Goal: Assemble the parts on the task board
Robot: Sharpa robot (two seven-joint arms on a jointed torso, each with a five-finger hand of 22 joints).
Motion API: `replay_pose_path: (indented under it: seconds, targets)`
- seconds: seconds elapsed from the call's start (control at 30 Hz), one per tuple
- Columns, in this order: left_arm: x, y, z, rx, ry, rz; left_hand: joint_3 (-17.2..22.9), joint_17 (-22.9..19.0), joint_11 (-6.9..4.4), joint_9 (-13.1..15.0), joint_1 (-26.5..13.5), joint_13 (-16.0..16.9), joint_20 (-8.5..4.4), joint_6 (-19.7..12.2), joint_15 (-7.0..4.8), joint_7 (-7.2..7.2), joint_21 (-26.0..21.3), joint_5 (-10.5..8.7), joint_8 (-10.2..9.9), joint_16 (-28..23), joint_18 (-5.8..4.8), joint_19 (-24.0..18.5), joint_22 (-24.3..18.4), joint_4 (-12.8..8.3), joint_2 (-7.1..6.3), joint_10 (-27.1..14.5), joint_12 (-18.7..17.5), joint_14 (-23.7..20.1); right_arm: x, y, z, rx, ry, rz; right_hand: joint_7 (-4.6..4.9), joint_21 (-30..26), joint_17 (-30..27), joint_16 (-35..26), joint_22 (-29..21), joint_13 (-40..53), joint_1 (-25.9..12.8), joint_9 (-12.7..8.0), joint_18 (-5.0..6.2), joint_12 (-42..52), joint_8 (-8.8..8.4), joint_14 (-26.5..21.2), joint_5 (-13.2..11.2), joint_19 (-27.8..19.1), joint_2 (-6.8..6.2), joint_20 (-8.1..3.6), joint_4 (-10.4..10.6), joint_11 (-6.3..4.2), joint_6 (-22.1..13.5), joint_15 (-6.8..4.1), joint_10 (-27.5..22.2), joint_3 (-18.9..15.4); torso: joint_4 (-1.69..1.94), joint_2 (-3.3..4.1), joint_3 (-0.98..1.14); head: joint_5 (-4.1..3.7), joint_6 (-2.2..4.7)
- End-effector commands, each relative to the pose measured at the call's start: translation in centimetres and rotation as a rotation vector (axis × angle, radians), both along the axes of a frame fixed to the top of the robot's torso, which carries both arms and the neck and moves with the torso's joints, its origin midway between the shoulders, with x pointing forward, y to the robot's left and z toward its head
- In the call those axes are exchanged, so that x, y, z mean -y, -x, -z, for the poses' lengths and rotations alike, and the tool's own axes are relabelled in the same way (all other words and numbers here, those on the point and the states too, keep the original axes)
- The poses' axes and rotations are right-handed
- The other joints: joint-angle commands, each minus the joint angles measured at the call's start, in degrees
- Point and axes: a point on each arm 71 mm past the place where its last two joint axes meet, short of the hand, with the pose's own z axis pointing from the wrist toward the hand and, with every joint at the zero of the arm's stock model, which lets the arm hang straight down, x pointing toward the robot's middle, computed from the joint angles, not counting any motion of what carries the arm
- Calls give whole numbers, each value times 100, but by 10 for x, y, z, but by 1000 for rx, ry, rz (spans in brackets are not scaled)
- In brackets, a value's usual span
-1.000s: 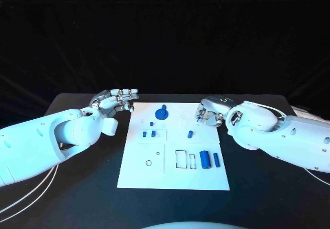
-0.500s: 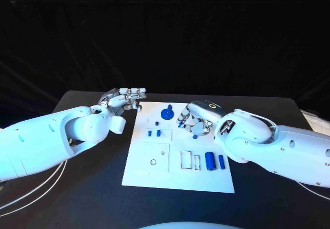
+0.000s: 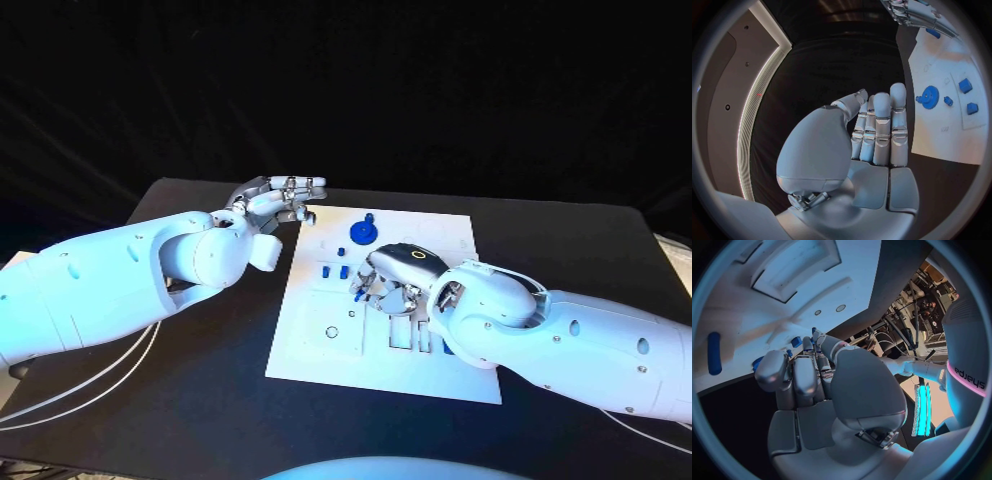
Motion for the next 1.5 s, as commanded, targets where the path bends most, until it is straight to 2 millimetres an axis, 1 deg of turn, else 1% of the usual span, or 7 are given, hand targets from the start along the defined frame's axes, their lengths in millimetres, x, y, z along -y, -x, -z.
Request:
replay_pose_path:
  seconds: [0.03, 0.13, 0.3, 0.37, 0.63, 1.2, 1.5]
  targets:
    - [3, 0, -2, 21, 6, 0, -36, -8, 2, -5, -9, 9, -6, -37, 11, 11, -35, 1, 10, -24, 106, -43, -7, 10, 72, -23, 27, -30, -6, 4, 9, -17, 50, -40, 28, 27, 6, 39, 5, 7, -52, 6, -61, -1, -18, 214, 19, 39, -24, 5, -2, -95, -3, -8, 137, 40, -13, 5, 4, 48, -30]
    - [4, 0, -2, 21, 7, 2, -38, -10, 1, -4, -12, 10, -5, -35, 11, 11, -36, 0, 11, -24, 106, -42, -9, 12, 75, -23, 32, -30, -9, 5, 14, -31, 60, -44, 27, 30, 4, 41, 8, 8, -69, 8, -61, -4, -17, 214, 10, 39, -24, 6, -1, -95, 0, -7, 142, 44, -20, -1, 8, 71, -61]
    - [5, 0, -3, 23, 9, 5, -42, -13, 1, -3, -18, 13, -4, -33, 12, 11, -39, 0, 13, -22, 107, -41, -12, 16, 81, -24, 39, -30, -11, 5, 19, -49, 75, -47, 27, 31, 4, 42, 7, 9, -74, 8, -61, -6, -17, 214, 5, 38, -26, 6, -1, -95, 1, -7, 142, 44, -3, -8, -1, 84, -88]
    - [5, 1, -3, 23, 9, 6, -42, -13, 1, -3, -18, 13, -4, -33, 12, 11, -39, 0, 13, -22, 107, -41, -12, 16, 81, -24, 39, -30, -11, 6, 20, -49, 80, -47, 26, 32, 3, 44, 7, 9, -86, 9, -60, -10, -18, 214, -8, 36, -27, 7, -1, -95, 2, -7, 143, 46, -2, -8, 4, 99, -103]
    - [5, 1, -3, 20, 9, 8, -42, -13, 1, -3, -18, 13, -4, -33, 12, 11, -39, 0, 13, -22, 107, -41, -12, 16, 81, -24, 39, -30, -10, 5, 20, -22, 102, -28, 26, 37, 12, 53, 14, 9, -95, 10, -61, -13, -19, 215, -15, 37, -25, 7, -1, -95, 2, -6, 143, 50, -6, -7, 9, 125, -118]
    - [5, 1, -2, 17, 11, 15, -49, -20, 1, -3, -24, 15, -3, -34, 12, 10, -46, 0, 15, -22, 107, -42, -18, 18, 86, -34, 49, -32, -16, 7, 24, -23, 197, -43, 14, 66, 36, 92, 46, 12, -189, 21, -64, -34, -16, 219, -68, 38, -65, 9, -2, -101, 20, -9, 156, 27, -16, -9, 0, 84, -143]
    - [7, 1, -2, 13, 8, 18, -47, -26, -3, -2, -9, 18, -3, -33, 10, 7, -51, 3, 18, -20, 109, -40, -23, 7, 94, -38, 61, -34, -18, 8, 25, -31, 210, -52, 11, 82, 58, 127, 65, 5, -299, 21, -66, -75, -34, 219, -30, 32, -113, 15, 17, -93, -5, 0, 121, -38, -1, -12, 2, 85, -156]
